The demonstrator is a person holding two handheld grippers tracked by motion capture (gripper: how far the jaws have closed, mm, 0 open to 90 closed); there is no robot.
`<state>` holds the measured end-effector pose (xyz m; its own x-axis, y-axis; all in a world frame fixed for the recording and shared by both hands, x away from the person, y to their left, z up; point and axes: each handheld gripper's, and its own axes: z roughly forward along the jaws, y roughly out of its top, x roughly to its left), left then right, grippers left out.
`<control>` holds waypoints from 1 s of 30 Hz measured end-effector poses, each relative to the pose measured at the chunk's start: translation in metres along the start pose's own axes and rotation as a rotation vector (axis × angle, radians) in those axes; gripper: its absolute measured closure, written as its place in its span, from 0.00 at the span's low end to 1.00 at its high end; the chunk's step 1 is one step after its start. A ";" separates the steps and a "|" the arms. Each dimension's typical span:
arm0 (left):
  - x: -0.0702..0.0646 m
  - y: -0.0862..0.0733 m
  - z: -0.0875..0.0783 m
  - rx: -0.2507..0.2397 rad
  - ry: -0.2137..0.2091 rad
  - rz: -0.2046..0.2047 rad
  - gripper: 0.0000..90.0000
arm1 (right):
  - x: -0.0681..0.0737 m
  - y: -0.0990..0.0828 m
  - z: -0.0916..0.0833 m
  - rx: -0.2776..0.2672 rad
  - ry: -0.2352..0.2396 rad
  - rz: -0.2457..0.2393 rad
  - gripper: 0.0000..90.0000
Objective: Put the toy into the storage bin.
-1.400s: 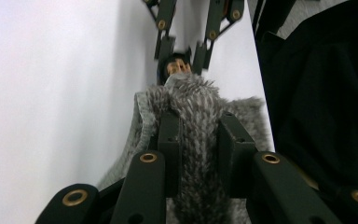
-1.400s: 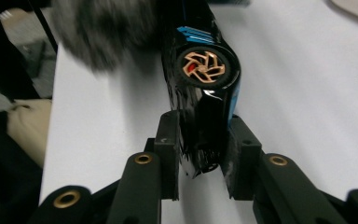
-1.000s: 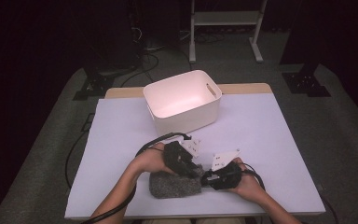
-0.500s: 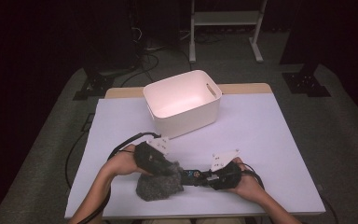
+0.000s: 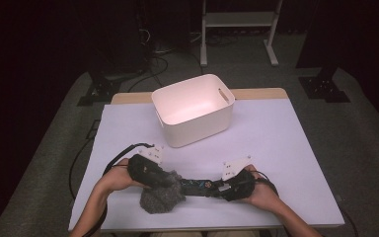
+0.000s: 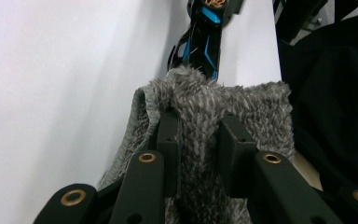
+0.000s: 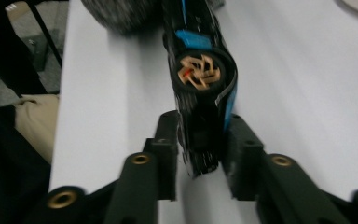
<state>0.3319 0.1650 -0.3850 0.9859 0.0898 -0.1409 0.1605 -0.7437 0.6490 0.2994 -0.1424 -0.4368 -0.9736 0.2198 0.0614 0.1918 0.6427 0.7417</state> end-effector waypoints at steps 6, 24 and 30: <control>0.002 0.001 0.006 -0.040 -0.023 -0.001 0.82 | 0.000 0.019 -0.003 0.025 -0.004 -0.024 0.58; 0.000 0.032 0.035 -0.044 -0.075 0.064 0.82 | 0.000 0.042 0.006 0.196 -0.014 -0.085 0.55; 0.000 0.036 0.039 -0.042 -0.084 0.075 0.82 | -0.001 0.041 0.012 0.225 -0.013 -0.082 0.58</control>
<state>0.3356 0.1125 -0.3906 0.9882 -0.0225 -0.1517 0.0897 -0.7174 0.6908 0.3101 -0.1078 -0.4145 -0.9856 0.1692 -0.0026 0.1368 0.8057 0.5763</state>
